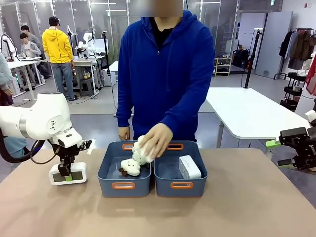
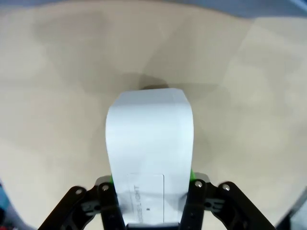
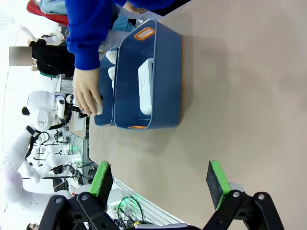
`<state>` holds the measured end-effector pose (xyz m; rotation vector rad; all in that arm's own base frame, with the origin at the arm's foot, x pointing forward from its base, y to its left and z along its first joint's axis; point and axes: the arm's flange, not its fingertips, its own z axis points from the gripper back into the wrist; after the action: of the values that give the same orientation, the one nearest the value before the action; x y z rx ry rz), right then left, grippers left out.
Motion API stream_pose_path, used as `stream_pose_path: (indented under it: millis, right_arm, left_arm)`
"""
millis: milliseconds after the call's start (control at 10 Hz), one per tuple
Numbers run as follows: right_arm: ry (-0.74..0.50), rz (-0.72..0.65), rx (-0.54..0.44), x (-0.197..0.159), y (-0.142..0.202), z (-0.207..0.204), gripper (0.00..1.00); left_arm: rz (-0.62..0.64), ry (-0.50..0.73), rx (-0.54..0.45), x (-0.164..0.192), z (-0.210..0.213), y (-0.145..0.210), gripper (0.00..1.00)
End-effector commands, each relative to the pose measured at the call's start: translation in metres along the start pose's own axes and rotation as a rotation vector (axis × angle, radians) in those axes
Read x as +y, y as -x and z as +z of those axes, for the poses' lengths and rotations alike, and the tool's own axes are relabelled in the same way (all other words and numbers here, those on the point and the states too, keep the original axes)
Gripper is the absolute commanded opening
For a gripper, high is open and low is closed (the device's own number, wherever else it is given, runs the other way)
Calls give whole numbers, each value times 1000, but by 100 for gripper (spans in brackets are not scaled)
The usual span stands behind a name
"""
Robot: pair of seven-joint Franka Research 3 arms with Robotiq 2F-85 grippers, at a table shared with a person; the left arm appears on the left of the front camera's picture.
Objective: Sort the digital clocks into the basket.
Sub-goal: Pick up the Digital clock from the table and place it into the empty Plastic storage basket.
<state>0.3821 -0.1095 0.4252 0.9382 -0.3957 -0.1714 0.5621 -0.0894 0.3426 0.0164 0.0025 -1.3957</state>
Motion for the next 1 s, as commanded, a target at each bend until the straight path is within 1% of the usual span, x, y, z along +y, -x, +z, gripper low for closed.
stream_pose_path:
  millis: [0,100,200,300,400,500,600,700,800,900]
  right_arm:
    - [6,14,14,-1,-3,1,100]
    - [6,14,14,-1,-3,1,100]
    - [6,14,14,-1,-3,1,100]
    - [6,14,14,-1,-3,1,100]
    - [6,14,14,-1,-3,1,100]
    - [6,14,14,-1,-3,1,100]
    - [6,14,14,-1,-3,1,100]
    - [6,14,14,-1,-3,1,100]
    - [6,14,14,-1,-3,1,100]
    - [6,14,14,-1,-3,1,100]
  left_arm:
    - [163,74,-92,-7,34,16,53]
    - [239,79,-152,-17,54,34,53]
    - [365,93,-246,-31,73,63,53]
    - [482,104,-391,-55,88,106,53]
    - [512,119,-525,-74,93,138,53]
    - [531,81,-639,-92,97,159,53]
    - [496,19,-738,-102,99,167,53]
    - [435,-67,-823,-110,100,164,53]
    - [401,-118,-924,-122,109,153,53]
    - [401,-122,-964,-128,116,136,53]
